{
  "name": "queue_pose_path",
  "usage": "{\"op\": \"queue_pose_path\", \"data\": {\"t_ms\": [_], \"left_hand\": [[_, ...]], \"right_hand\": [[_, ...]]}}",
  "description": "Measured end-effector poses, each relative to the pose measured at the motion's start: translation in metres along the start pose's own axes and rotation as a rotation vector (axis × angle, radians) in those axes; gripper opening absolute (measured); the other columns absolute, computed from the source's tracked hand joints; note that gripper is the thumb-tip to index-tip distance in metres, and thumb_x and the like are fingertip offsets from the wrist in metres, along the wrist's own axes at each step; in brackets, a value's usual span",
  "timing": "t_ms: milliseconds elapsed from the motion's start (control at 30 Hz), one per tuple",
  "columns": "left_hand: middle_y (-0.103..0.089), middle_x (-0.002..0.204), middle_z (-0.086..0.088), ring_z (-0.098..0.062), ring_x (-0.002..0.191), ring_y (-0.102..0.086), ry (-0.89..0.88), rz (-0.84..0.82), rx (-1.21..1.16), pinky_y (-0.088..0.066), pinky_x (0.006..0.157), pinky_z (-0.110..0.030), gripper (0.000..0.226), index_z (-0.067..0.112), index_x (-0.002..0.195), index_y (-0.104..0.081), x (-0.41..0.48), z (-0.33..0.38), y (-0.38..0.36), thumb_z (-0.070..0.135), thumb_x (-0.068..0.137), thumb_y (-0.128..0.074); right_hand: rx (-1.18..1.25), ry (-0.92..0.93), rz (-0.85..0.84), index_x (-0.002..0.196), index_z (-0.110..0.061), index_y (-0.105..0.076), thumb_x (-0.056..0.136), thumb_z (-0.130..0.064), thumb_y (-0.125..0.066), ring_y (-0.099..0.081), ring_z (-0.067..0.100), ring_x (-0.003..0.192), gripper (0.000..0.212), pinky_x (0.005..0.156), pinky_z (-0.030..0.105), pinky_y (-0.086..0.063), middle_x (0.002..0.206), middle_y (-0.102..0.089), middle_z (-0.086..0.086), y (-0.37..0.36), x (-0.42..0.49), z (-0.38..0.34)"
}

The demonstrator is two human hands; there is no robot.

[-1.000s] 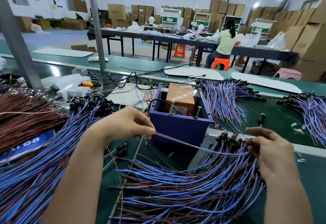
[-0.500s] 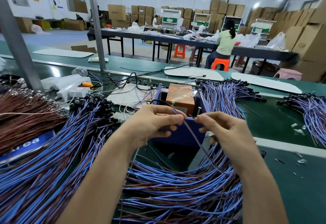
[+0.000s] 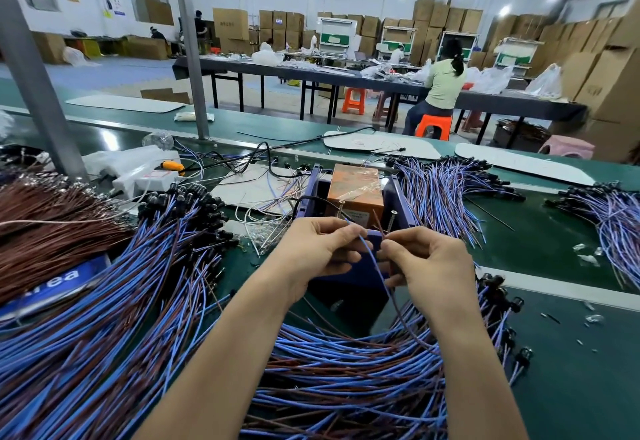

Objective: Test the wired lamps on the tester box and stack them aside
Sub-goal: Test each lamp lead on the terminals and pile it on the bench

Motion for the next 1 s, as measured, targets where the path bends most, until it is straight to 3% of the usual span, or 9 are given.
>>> {"op": "queue_pose_path", "data": {"t_ms": [167, 300, 1000], "left_hand": [[-0.065, 0.058, 0.007, -0.001, 0.040, -0.048, 0.039, 0.118, 0.086, -0.045, 0.045, -0.013, 0.024, 0.011, 0.080, -0.071, 0.007, -0.010, 0.010, 0.019, 0.096, -0.055], [-0.063, 0.056, 0.007, -0.001, 0.039, -0.046, 0.048, 0.172, 0.090, -0.044, 0.044, -0.013, 0.025, 0.010, 0.077, -0.071, 0.011, -0.013, 0.017, 0.019, 0.096, -0.056], [-0.067, 0.061, 0.009, -0.002, 0.043, -0.047, -0.001, 0.089, 0.238, -0.044, 0.048, -0.014, 0.021, 0.016, 0.085, -0.075, 0.013, -0.016, 0.023, 0.023, 0.095, -0.058]], "right_hand": [[-0.038, -0.156, 0.024, 0.081, -0.003, -0.063, 0.088, 0.005, -0.060, -0.066, 0.019, 0.046, 0.011, 0.041, 0.022, -0.050, 0.067, -0.065, 0.017, 0.008, 0.005, 0.017], [-0.042, -0.190, 0.021, 0.082, -0.003, -0.063, 0.089, 0.005, -0.059, -0.067, 0.024, 0.048, 0.011, 0.043, 0.025, -0.051, 0.068, -0.064, 0.017, 0.008, 0.007, 0.022], [-0.056, -0.193, -0.019, 0.082, -0.007, -0.064, 0.090, 0.003, -0.059, -0.068, 0.025, 0.050, 0.014, 0.045, 0.027, -0.053, 0.066, -0.066, 0.015, 0.002, 0.007, 0.022]]}}
Point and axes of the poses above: each hand's wrist, its own x-axis towards the middle knuckle, its own y-axis out of the back of the hand, z = x × y, the point moved 1 cm from there along x, towards the middle knuckle
